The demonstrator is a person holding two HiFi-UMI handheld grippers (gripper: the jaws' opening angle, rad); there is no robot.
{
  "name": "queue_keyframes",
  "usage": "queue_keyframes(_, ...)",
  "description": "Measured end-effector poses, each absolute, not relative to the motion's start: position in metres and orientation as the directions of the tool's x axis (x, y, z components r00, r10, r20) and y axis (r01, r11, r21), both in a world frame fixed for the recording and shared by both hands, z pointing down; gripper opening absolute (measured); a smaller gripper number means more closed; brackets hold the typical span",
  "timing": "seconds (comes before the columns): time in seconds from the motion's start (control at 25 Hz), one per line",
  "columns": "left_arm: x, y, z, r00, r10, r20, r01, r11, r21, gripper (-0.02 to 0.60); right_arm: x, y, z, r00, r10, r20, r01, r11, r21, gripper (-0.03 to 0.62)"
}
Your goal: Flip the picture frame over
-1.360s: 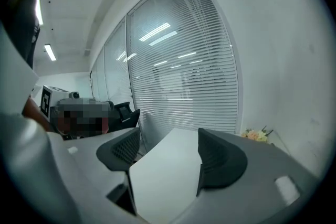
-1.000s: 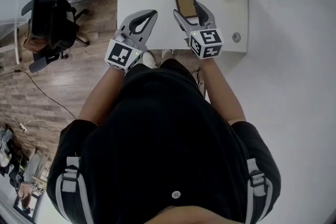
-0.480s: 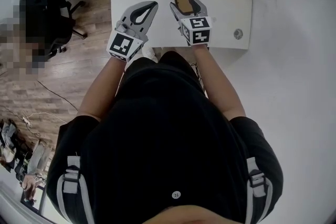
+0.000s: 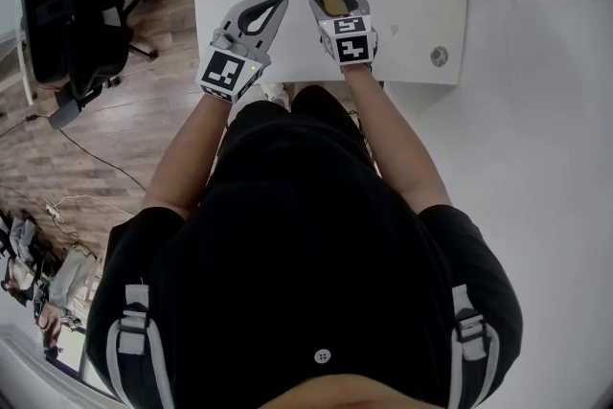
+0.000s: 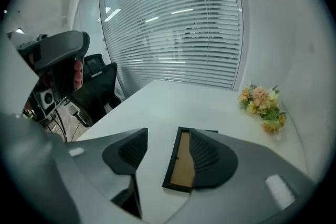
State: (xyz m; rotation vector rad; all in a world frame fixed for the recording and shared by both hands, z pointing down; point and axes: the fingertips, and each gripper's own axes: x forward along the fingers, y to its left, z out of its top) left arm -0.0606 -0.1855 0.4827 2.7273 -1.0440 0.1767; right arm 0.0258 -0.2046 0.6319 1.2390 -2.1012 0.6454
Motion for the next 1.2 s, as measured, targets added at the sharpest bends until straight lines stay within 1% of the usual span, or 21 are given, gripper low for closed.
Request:
queue_keyframes(0.16,-0.060,-0.195,0.494,0.741,-0.644,0.189,-0.671,-0.723,0.164,0.005,0.028,-0.210,0.653,-0.353,-0.567,0.744,-0.897,0.432,-0.097,0.239)
queue_keyframes(0.32,-0.059,-0.195,0.518,0.736,-0.634,0.239,-0.675,-0.717,0.177,0.005,0.032,-0.208,0.675,-0.340,-0.532,0.775,-0.899,0.426,-0.101,0.212)
queue_keyframes(0.52,-0.052,-0.204,0.524,0.737,-0.640,0.217,-0.675,-0.712,0.194,0.005,0.032,-0.207,0.695,-0.329,-0.504,0.799,-0.903,0.416,-0.109,0.195)
queue_keyframes(0.72,-0.052,-0.206,0.551,0.729,-0.632,0.262,-0.682,-0.703,0.200,0.005,0.032,-0.207,0.714,-0.322,-0.472,0.820,-0.903,0.413,-0.117,0.174)
queue_keyframes(0.88,-0.045,-0.211,0.550,0.727,-0.640,0.247,-0.685,-0.698,0.209,0.005,0.030,-0.205,0.721,-0.316,-0.449,0.836,-0.904,0.409,-0.122,0.146)
queue_keyframes(1.08,-0.045,-0.209,0.552,0.723,-0.642,0.256,-0.690,-0.692,0.214,0.005,0.031,-0.203,0.731,-0.301,-0.429,0.851,-0.904,0.413,-0.112,0.127)
queue_keyframes(1.2,-0.048,-0.207,0.553,0.718,-0.646,0.258,-0.695,-0.685,0.220,0.005,0.029,-0.202,0.735,-0.296,-0.415,0.860,-0.902,0.417,-0.110,0.104)
